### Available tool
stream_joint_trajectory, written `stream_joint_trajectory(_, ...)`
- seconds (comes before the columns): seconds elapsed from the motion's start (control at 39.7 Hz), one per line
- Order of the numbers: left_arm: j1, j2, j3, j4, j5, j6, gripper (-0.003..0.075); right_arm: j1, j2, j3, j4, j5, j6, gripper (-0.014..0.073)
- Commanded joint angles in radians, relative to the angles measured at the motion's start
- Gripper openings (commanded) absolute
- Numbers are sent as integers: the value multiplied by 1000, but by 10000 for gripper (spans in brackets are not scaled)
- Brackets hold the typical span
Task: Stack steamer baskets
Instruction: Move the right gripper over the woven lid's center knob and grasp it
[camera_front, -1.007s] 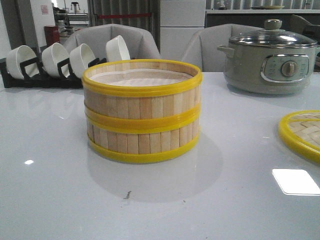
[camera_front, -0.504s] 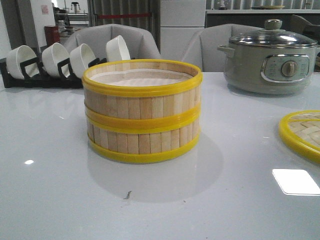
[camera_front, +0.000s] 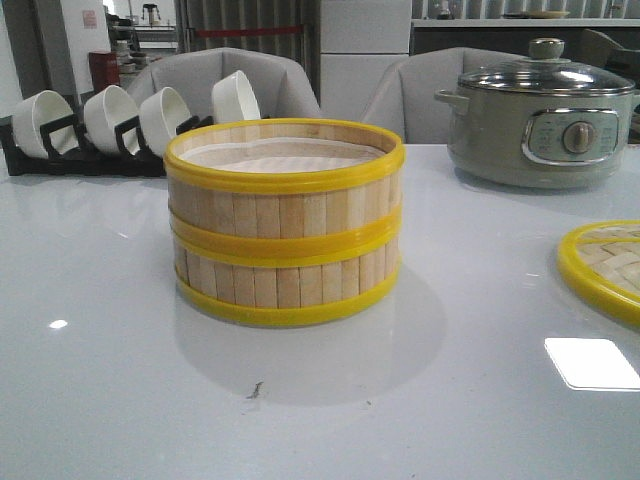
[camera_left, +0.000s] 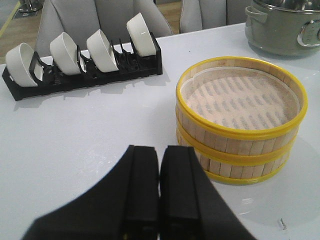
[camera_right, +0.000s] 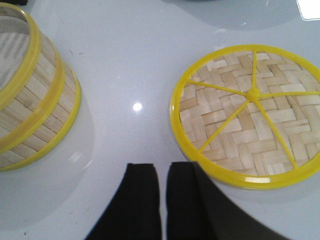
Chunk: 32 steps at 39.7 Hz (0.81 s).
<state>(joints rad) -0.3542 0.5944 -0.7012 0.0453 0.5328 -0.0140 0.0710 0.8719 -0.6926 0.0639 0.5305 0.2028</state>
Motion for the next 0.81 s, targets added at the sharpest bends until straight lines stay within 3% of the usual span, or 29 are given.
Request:
stream_joint_trajectory(0.0, -6, 2, -29, 1, -94, -12, 87, -1, -5, -40, -5, -56, -4, 47)
stream_joint_trajectory(0.05, -6, 2, -29, 1, -94, -12, 86, -1, -5, -40, -5, -58, -4, 14)
stream_joint_trajectory(0.35, -6, 2, -29, 1, -86, -12, 86, -1, -5, -40, -18, -16, -5, 27)
stream_joint_trajectory(0.65, -6, 2, -29, 1, -35, -12, 86, -4, 82, -67, -139, 1, -10, 225)
stream_joint_trajectory(0.78, -6, 2, -29, 1, -35, -12, 86, -4, 194, -109, -142, 7, -10, 232)
